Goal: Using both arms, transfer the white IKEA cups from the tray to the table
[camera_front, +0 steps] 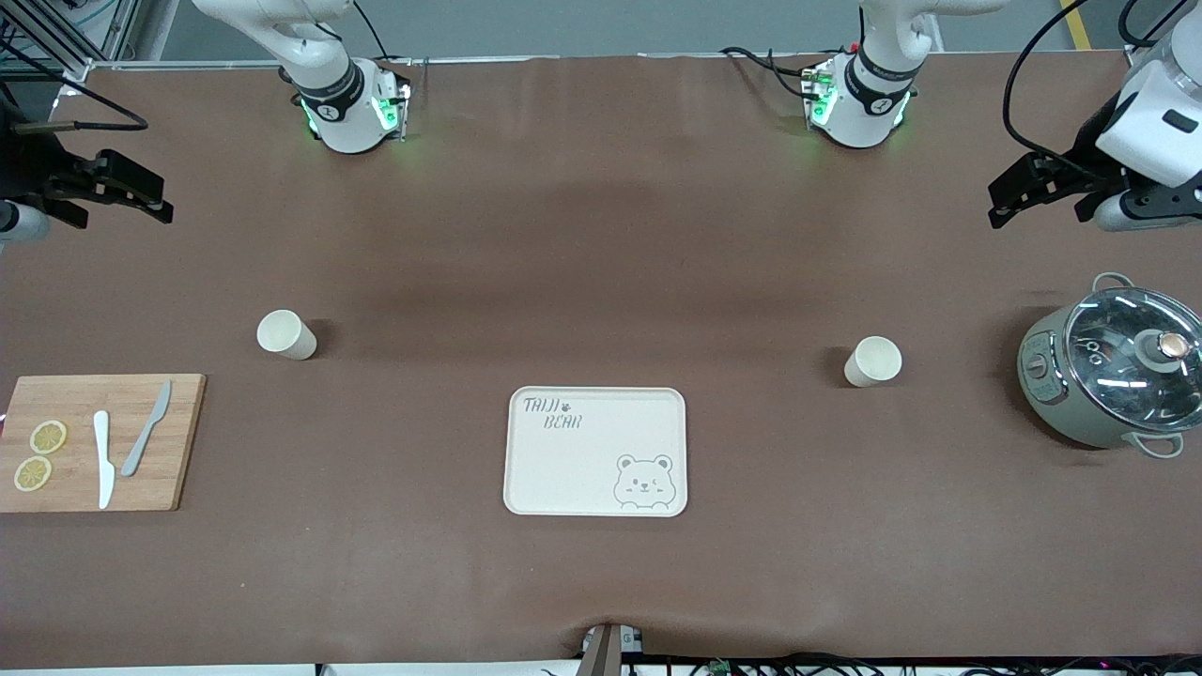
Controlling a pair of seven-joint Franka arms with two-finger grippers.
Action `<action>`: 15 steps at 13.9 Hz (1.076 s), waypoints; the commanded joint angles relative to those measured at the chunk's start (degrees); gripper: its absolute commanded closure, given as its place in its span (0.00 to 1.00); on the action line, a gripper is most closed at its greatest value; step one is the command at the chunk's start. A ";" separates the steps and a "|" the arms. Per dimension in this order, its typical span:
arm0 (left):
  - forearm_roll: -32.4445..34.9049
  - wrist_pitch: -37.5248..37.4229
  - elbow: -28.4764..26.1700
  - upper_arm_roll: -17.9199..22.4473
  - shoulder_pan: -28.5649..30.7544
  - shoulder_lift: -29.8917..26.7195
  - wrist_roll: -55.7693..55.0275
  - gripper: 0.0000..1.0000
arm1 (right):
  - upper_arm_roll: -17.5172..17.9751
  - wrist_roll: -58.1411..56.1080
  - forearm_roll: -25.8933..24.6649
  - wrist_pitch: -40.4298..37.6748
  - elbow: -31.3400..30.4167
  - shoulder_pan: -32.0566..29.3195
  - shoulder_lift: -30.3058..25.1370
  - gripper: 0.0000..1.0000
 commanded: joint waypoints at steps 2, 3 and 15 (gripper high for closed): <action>1.32 -1.77 3.93 -0.67 0.36 2.52 0.28 0.00 | 0.33 -0.34 -0.63 0.02 -0.15 -1.69 -0.28 0.00; 1.32 -1.68 3.93 -0.67 0.36 2.69 0.28 0.00 | 0.33 -0.34 -0.63 0.20 -0.24 -1.52 -0.45 0.00; 1.94 -1.77 7.80 -0.32 0.98 6.65 0.72 0.00 | 0.60 4.67 -0.02 1.17 -0.95 -2.92 -0.37 0.00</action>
